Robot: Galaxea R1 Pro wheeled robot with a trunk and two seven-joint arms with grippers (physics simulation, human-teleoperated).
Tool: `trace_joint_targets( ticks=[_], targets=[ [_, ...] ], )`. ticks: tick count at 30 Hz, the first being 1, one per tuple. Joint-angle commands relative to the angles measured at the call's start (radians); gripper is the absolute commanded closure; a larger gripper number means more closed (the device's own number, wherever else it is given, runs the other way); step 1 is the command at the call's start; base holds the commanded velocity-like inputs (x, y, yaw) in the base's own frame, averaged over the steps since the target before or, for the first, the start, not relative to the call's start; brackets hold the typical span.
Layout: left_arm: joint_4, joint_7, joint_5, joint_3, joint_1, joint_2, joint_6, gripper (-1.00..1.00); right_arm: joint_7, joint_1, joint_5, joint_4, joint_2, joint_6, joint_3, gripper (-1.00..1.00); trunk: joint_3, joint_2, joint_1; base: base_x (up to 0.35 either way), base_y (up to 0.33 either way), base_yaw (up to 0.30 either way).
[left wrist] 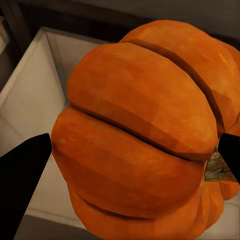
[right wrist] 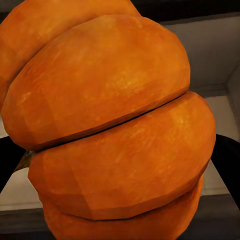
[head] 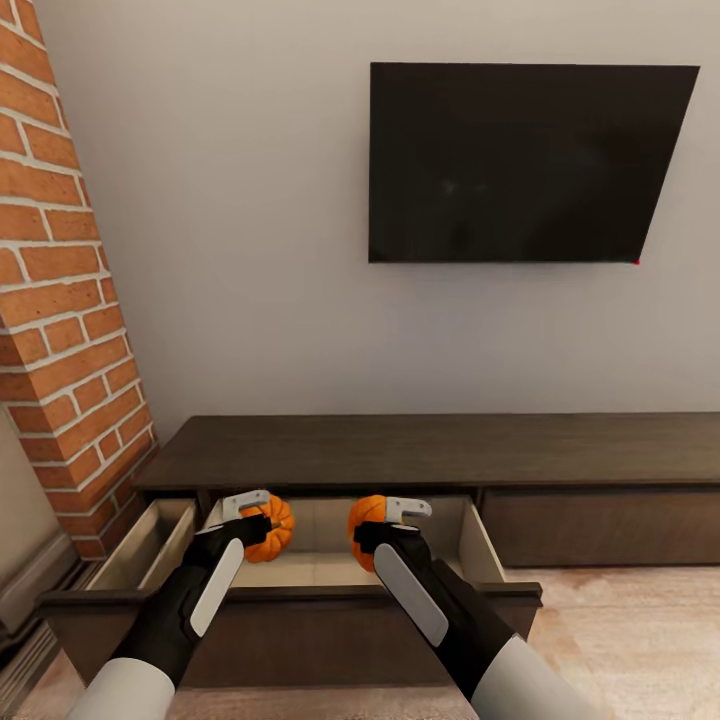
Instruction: Place each of the two pumpkins and all three candles from the living room inside a cabinet in the living room (use any cabinet), then make sure every cabinet is closed, and position the cauldron so it is next to a table in the living room.
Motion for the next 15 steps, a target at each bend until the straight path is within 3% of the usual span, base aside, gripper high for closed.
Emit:
trace_joint_targets(
  ticks=[1,6,15],
  targets=[
    [-0.001,0.009,0.009,-0.002,-0.001,0.001,0.002,1.00,-0.007,-0.001,-0.005,-0.001,0.000,0.002,0.002,1.00,-0.004,-0.008,0.004,0.000,0.000,0.000],
    [-0.001,0.009,0.008,-0.002,-0.001,0.000,0.002,1.00,-0.007,-0.001,-0.005,-0.001,0.000,0.002,0.002,1.00,-0.024,-0.009,0.006,0.000,0.000,0.000],
    [-0.001,0.009,0.007,-0.002,-0.001,-0.003,0.002,1.00,-0.007,-0.001,-0.005,-0.001,0.000,0.000,0.002,1.00,-0.024,-0.009,0.006,0.001,0.000,0.000]
  ],
)
